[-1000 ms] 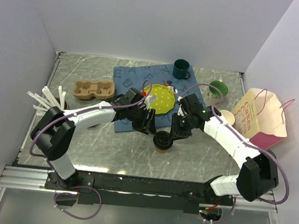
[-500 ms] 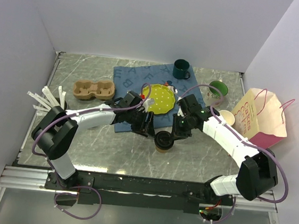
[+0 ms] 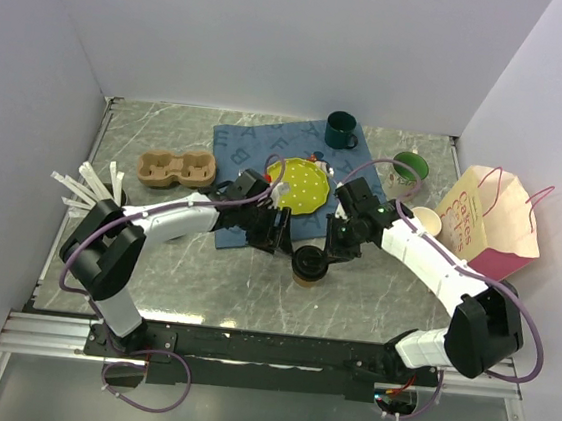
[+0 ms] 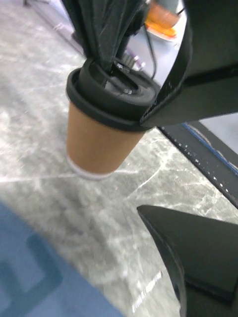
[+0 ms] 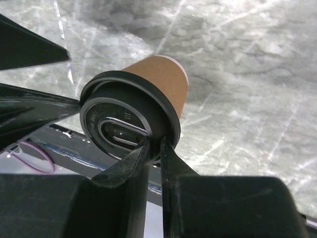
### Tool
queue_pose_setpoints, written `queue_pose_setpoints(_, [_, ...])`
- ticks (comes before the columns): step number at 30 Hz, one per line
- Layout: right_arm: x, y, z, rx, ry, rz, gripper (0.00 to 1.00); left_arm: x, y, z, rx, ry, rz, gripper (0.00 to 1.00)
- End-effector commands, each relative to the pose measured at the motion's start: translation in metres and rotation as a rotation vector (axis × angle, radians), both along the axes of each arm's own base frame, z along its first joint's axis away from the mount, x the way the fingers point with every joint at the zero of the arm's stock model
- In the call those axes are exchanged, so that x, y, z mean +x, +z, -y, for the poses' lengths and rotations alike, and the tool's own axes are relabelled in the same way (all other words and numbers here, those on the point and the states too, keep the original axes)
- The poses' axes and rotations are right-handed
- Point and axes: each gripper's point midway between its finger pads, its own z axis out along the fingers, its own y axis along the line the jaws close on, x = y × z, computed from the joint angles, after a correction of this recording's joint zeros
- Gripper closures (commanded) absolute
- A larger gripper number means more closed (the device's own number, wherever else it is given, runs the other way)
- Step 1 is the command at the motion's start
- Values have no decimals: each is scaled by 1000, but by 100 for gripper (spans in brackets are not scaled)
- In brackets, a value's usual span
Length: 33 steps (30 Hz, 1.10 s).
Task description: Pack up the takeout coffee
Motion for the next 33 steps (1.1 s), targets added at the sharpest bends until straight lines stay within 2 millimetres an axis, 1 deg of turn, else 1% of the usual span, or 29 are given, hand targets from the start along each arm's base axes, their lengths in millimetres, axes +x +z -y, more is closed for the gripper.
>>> queue_pose_setpoints(1, [0,5,15,-100,-32,-9,100,29,49,-2,31,79,138,24])
queue_pose_setpoints(2, [-3,8,17,-108,-36,-16,100,31,57,-1,27,83,151,22])
queue_pose_setpoints(3, [-2,12,20,-119,-50,-11,100,33,68,-1,18,86,169,19])
queue_pose_setpoints(4, [-2,14,23,-129,-61,-11,100,36,79,-2,19,88,184,15])
queue_pose_setpoints(5, [-6,16,30,-155,-73,-26,100,39,84,-3,23,93,196,4])
queue_pose_setpoints(6, [-6,17,37,-171,-97,-29,100,40,88,-4,26,96,205,1])
queue_pose_setpoints(7, [-5,17,45,-193,-121,-24,100,42,96,-6,31,99,216,3])
queue_pose_setpoints(8, [-7,19,52,-192,-144,-20,100,44,98,-8,39,110,226,3])
queue_pose_setpoints(10, [-3,21,70,-189,-209,-19,100,46,107,-12,36,123,252,3])
queue_pose_setpoints(12, [-4,27,86,-205,-247,-1,100,48,111,-17,49,144,272,3])
queue_pose_setpoints(13, [-2,29,97,-217,-287,3,100,49,112,-19,52,150,279,3])
queue_pose_setpoints(14, [-3,30,101,-220,-293,0,100,48,112,-21,59,152,280,3])
queue_pose_setpoints(20, [2,23,147,-347,-402,-3,100,51,114,-29,78,178,303,3])
queue_pose_setpoints(23, [4,17,160,-368,-432,-11,100,53,115,-34,88,199,312,4])
queue_pose_setpoints(27, [14,14,170,-364,-473,15,99,53,113,-36,90,211,309,3])
queue_pose_setpoints(28, [14,9,171,-364,-480,2,99,51,113,-35,83,205,306,3])
queue_pose_setpoints(29, [20,7,171,-354,-483,19,98,51,112,-35,81,201,303,3])
queue_pose_setpoints(31, [25,2,171,-318,-494,26,97,49,111,-34,81,192,295,3])
queue_pose_setpoints(32, [24,-4,173,-318,-502,19,96,49,109,-34,85,192,290,3])
queue_pose_setpoints(33, [25,-4,175,-311,-517,19,89,49,109,-34,85,193,291,3])
